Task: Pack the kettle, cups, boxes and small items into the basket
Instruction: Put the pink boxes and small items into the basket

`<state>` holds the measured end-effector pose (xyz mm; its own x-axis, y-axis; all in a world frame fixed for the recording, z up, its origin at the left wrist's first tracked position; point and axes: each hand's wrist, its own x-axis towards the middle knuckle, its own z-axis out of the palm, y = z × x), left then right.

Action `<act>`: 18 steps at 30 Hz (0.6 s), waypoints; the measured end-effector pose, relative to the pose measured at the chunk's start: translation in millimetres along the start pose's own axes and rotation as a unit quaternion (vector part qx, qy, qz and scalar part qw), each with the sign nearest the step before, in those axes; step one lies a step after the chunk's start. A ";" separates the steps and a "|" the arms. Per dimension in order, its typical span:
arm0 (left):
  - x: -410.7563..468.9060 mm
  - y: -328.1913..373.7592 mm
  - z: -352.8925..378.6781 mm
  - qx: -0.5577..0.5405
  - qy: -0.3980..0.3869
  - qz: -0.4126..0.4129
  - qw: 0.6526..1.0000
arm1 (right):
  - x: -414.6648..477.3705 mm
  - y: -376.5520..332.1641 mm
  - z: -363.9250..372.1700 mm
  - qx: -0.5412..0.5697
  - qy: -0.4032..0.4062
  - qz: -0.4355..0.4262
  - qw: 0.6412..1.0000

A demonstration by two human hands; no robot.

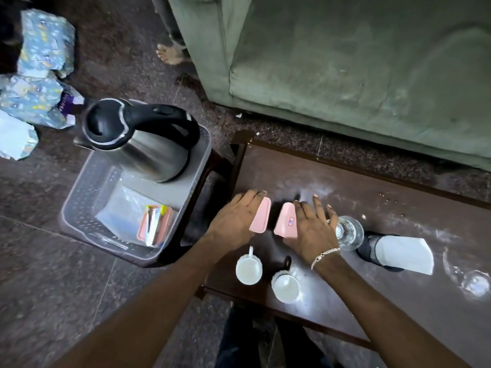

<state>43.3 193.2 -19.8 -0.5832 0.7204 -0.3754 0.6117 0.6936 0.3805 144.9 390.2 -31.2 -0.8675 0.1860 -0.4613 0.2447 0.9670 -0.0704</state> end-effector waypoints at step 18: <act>-194.6 -226.3 -146.1 -0.063 0.005 -0.118 0.991 | 12.0 -289.4 -94.8 0.213 0.124 -0.157 0.956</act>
<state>-59.7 -102.8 90.6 -0.7073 0.5374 -0.4593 0.3861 0.8379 0.3858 22.6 129.1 67.5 -0.9903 -0.0161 -0.1379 0.0630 0.8330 -0.5497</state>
